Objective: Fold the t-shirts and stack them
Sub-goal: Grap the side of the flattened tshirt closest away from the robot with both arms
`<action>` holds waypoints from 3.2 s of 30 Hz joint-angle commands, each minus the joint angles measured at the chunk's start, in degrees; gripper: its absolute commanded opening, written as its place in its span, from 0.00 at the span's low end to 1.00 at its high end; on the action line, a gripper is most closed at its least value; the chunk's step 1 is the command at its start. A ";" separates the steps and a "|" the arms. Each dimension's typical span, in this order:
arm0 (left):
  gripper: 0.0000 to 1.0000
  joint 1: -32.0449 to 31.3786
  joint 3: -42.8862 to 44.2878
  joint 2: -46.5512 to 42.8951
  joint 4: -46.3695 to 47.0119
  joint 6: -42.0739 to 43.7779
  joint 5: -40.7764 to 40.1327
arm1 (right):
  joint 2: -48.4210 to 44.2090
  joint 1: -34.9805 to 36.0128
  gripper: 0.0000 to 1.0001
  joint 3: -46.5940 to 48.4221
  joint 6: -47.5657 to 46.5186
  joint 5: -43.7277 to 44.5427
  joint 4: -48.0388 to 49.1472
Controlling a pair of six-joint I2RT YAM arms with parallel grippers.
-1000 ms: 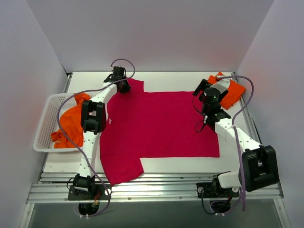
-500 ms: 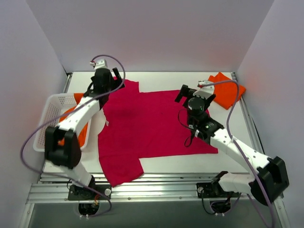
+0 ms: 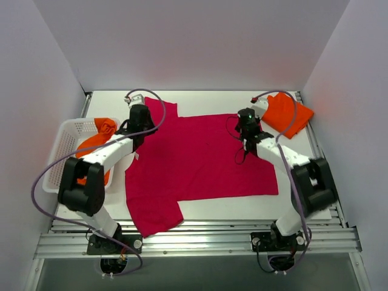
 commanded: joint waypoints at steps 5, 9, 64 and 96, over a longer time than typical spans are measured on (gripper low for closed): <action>0.02 0.99 11.44 16.15 -1.99 -0.92 4.70 | 20.90 -7.33 0.00 13.14 1.43 -11.95 -6.27; 0.02 2.22 14.43 21.17 -0.85 -1.10 6.46 | 27.50 -8.65 0.00 17.88 1.08 -13.18 -6.71; 0.94 -0.74 9.75 -14.43 -13.85 2.32 -5.12 | -8.24 -0.22 0.86 6.35 -3.70 -1.11 -0.65; 0.97 -28.10 -14.53 -24.92 -59.96 -46.12 -24.59 | -29.00 21.49 1.00 -17.17 20.41 8.70 -16.99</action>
